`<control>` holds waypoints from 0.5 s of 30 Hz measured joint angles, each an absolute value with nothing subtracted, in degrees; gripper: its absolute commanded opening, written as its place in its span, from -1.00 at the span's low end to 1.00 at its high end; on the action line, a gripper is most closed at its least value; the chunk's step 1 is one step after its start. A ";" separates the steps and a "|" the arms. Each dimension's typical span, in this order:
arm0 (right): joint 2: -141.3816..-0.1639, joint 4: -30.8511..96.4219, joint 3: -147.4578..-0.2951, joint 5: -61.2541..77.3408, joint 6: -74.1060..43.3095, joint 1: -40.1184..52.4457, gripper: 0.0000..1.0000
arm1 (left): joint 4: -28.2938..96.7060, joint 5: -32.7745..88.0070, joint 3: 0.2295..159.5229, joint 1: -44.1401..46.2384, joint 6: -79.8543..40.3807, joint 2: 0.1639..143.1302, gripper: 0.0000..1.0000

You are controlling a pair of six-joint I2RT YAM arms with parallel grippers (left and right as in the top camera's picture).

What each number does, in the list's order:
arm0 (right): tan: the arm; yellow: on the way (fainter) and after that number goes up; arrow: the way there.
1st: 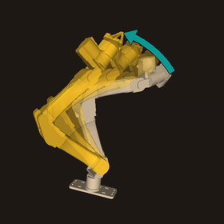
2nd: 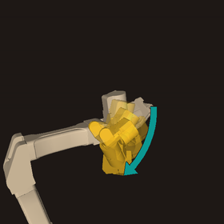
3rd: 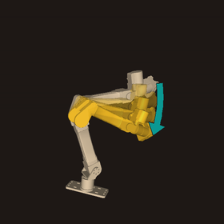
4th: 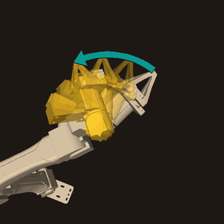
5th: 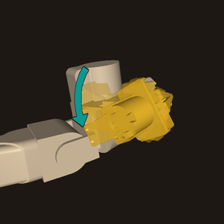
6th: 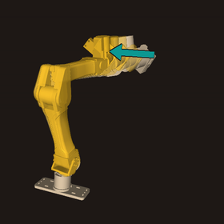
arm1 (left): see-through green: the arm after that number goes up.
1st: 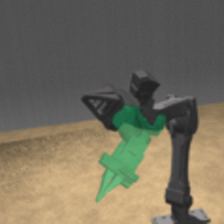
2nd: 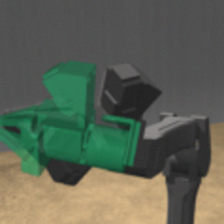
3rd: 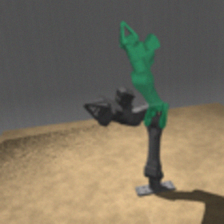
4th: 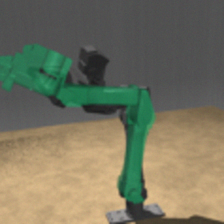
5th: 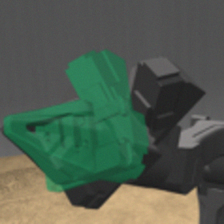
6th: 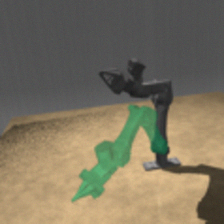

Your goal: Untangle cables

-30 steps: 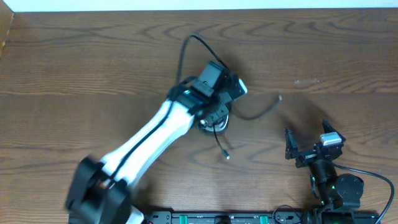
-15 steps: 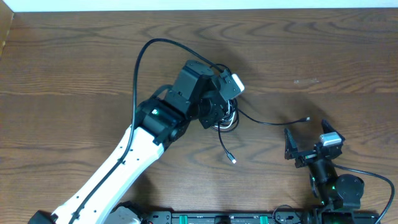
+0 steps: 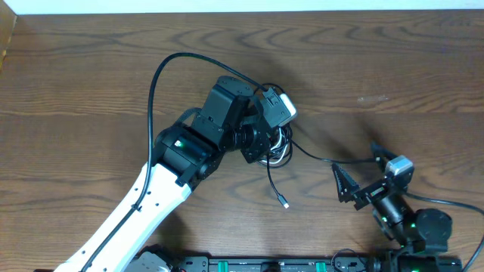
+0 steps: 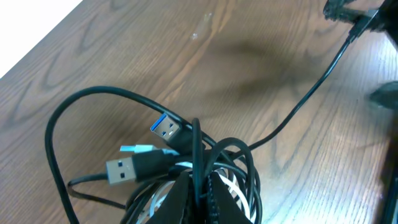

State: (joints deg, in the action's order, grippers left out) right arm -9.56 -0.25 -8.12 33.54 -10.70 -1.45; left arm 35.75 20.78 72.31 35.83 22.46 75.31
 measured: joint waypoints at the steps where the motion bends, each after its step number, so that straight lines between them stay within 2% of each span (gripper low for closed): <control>1: -11.75 -0.27 -10.22 35.48 -10.24 -1.45 0.98 | 35.73 21.15 72.31 35.83 22.46 75.31 -0.85; 10: -36.77 -1.63 -24.47 57.54 -0.99 -1.45 0.99 | 32.71 25.58 72.29 35.77 22.46 75.31 -0.85; 15: -50.68 -10.26 -24.97 69.12 1.80 -1.39 0.99 | 30.35 30.92 72.29 35.75 22.46 75.31 -0.85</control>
